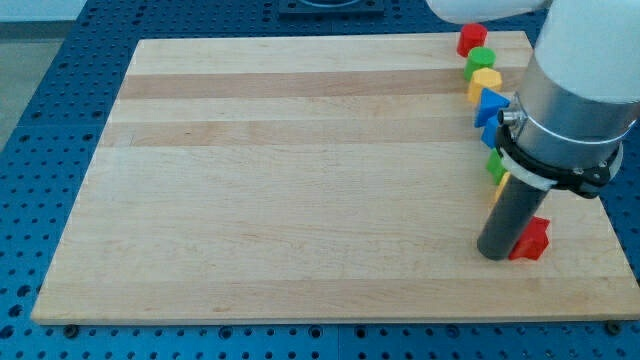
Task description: Push the red star to the center
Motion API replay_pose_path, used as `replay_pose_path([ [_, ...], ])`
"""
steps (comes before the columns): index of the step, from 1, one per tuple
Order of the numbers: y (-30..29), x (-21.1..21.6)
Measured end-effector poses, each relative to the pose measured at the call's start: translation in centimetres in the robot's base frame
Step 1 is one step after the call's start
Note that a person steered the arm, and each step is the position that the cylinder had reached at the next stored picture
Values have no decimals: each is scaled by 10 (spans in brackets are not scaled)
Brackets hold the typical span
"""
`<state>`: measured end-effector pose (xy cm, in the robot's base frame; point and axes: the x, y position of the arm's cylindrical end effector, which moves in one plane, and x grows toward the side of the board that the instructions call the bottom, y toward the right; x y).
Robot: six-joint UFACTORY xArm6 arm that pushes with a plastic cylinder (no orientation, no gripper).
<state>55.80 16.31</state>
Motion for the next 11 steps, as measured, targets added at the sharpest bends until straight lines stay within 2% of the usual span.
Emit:
replay_pose_path([
  [1,0,0],
  [3,3,45],
  [5,69,35],
  [6,76,15],
  [7,71,3],
  [10,-3,-9],
  [11,-19,-29],
])
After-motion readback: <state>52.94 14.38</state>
